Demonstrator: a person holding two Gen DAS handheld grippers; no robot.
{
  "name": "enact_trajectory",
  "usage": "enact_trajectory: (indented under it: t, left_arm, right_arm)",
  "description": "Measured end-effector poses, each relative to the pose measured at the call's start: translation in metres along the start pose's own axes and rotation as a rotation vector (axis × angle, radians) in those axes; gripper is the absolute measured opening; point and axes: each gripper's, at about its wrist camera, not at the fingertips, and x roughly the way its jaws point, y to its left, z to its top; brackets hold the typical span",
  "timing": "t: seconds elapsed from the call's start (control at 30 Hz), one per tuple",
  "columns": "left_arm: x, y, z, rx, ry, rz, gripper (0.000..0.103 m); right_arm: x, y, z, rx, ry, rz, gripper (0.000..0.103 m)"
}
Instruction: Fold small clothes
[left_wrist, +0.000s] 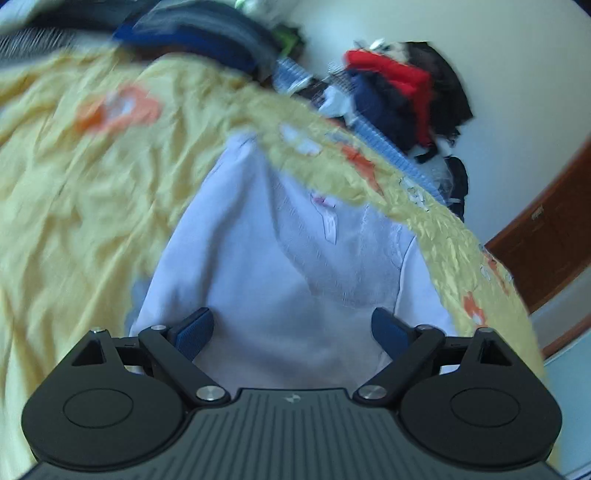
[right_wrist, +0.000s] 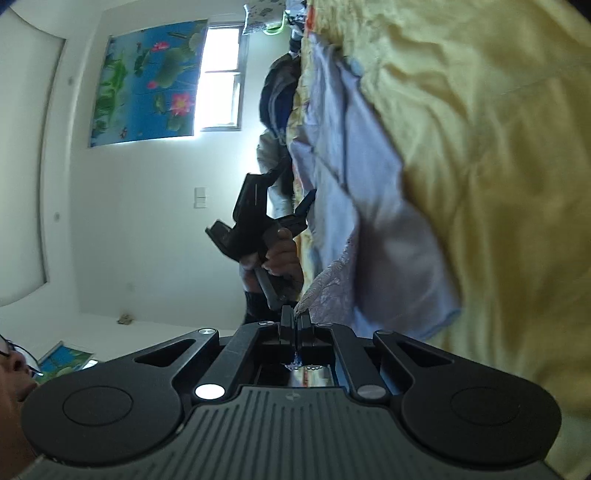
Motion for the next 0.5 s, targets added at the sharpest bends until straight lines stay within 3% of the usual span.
enact_trajectory:
  t: [0.2, 0.33, 0.4, 0.5]
  left_arm:
    - [0.007, -0.031, -0.011, 0.18, -0.012, 0.119, 0.097]
    - [0.001, -0.065, -0.012, 0.347, -0.088, 0.087, 0.097]
    - [0.007, -0.085, -0.009, 0.477, -0.145, 0.128, 0.097]
    - [0.029, -0.107, 0.002, 0.607, -0.16, 0.231, 0.097]
  right_arm:
    - [-0.007, -0.014, -0.004, 0.032, -0.006, -0.034, 0.006]
    - [-0.004, -0.011, -0.001, 0.026, 0.008, -0.034, 0.006]
    - [-0.001, -0.012, 0.002, 0.039, 0.005, -0.035, 0.006]
    - [-0.001, -0.015, 0.009, 0.048, 0.011, -0.038, 0.006]
